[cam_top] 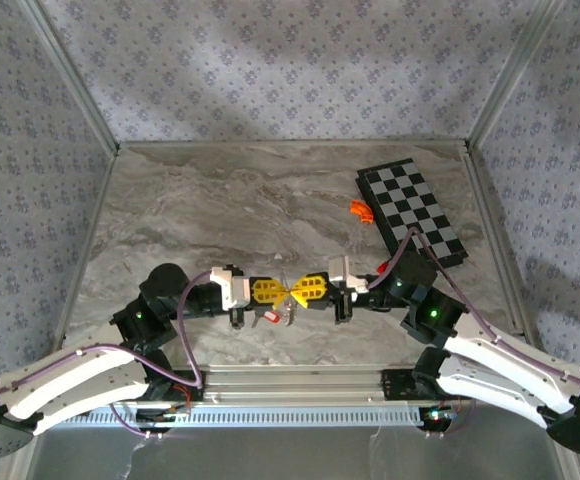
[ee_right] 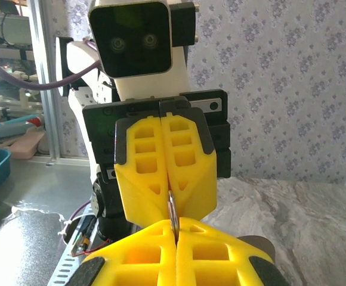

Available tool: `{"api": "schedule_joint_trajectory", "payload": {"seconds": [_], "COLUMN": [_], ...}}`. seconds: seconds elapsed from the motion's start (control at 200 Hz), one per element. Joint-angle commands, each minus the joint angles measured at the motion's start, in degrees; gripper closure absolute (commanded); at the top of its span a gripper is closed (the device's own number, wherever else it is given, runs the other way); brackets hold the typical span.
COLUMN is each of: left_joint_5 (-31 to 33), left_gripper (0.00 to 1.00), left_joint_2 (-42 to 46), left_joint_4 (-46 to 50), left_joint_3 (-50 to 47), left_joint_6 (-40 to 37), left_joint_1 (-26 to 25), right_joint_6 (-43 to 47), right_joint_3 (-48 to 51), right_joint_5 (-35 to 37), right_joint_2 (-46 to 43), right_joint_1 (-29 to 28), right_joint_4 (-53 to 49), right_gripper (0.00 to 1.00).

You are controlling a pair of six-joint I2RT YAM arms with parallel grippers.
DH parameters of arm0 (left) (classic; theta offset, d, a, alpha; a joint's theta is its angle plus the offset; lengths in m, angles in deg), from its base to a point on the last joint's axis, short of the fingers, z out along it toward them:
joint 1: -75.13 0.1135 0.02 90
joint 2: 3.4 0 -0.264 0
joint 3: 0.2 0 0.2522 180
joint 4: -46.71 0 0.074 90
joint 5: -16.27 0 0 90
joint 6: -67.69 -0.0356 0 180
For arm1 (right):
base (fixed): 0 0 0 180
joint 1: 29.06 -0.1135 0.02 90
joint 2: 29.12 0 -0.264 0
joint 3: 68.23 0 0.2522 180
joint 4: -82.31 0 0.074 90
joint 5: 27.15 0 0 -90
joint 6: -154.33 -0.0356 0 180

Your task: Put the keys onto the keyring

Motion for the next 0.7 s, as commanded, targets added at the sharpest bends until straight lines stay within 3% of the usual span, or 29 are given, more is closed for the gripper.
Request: {"api": "schedule_joint_trajectory", "payload": {"seconds": [0.0,0.075,0.18,0.455,0.695], "left_joint_5": [1.9,3.7,5.3,7.3,6.6], "left_gripper": [1.0,1.0,1.0,1.0,1.0], "left_joint_2": [0.8,0.8,0.5,-0.7,-1.2], "left_joint_4": [5.2,9.8,15.1,24.8,26.0], "left_joint_3": [3.9,5.4,6.9,10.7,11.3], "left_joint_6": [-2.3,-4.2,-6.5,-10.7,-11.0], "left_joint_1": [-0.2,-0.2,-0.2,-0.2,-0.2], "right_joint_6": [1.9,4.4,6.5,10.2,11.2], "right_joint_3": [-0.6,-1.6,-2.2,-4.3,-5.0], "right_joint_5": [5.4,9.2,13.5,18.5,19.5], "right_joint_2": [-1.7,-2.3,-3.2,-2.3,-0.8], "right_joint_1": [-1.2,-2.3,-3.7,-6.1,-7.6], "right_joint_4": [-2.0,-6.0,-9.1,-14.6,-15.0], "right_gripper": [0.85,0.74,0.68,0.7,0.71]}}
